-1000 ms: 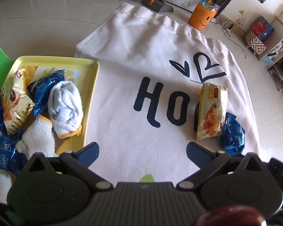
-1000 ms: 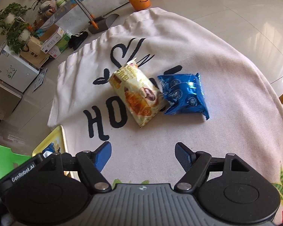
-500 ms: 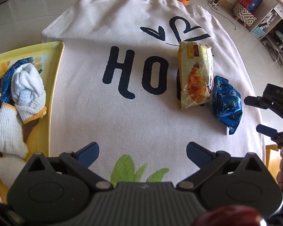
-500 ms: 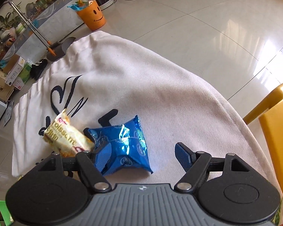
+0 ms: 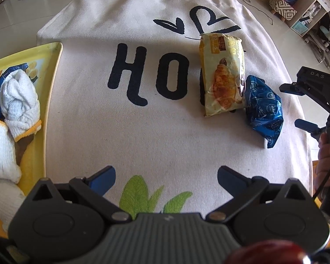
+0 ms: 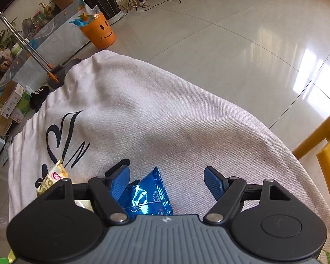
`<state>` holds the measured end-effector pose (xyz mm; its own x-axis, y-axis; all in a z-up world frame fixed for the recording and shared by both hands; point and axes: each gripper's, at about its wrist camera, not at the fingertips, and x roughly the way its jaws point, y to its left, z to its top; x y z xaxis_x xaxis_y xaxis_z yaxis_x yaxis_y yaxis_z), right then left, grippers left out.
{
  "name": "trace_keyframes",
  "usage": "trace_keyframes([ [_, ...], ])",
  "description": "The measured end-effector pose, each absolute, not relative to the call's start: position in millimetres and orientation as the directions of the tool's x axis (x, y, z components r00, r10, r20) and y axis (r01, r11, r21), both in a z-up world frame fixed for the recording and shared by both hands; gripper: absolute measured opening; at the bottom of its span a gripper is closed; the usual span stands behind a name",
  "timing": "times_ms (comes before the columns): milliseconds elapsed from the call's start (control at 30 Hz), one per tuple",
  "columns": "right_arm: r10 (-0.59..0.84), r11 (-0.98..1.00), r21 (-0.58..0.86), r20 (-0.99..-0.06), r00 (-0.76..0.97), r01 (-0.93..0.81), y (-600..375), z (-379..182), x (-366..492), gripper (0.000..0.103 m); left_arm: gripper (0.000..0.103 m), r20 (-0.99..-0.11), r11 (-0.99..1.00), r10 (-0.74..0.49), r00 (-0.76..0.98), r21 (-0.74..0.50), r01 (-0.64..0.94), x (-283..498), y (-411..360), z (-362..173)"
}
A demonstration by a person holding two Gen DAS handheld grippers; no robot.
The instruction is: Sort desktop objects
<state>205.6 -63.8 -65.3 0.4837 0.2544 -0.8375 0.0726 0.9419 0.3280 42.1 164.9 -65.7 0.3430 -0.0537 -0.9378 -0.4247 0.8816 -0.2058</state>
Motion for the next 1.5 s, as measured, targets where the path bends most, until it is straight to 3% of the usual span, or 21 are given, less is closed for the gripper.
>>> trace_keyframes([
  [433, 0.268, 0.963, 0.265, -0.909, 0.318, -0.054, -38.1, -87.8, 197.5, 0.075, 0.102, -0.942, 0.882, -0.045, 0.333, -0.194, -0.43, 45.9, 166.2, -67.4],
  [700, 0.41, 0.908, 0.388, -0.901, 0.142, -0.158, -13.6, -88.2, 160.6, 0.075, 0.102, -0.937, 0.873, -0.049, 0.347, -0.209, -0.441, 40.6, 175.2, -61.2],
  [933, 0.611, 0.775, 0.6, -0.791, -0.006, -0.201, -1.4, -81.7, 150.8, 0.075, 0.102, -0.928, 0.883, -0.055, 0.369, -0.217, -0.415, 36.9, 173.1, -52.9],
  [1267, 0.533, 0.834, 0.471, -0.821, 0.204, -0.286, 1.3, -56.3, 170.0, 0.075, 0.102, -0.918, 0.862, -0.073, 0.389, -0.254, -0.439, 50.3, 168.8, -59.4],
  [1500, 0.511, 0.836, 0.403, -0.819, 0.26, -0.373, 6.7, -58.5, 180.8, 0.075, 0.102, -0.91, 0.861, -0.064, 0.409, -0.258, -0.438, 65.7, 157.5, -68.7],
])
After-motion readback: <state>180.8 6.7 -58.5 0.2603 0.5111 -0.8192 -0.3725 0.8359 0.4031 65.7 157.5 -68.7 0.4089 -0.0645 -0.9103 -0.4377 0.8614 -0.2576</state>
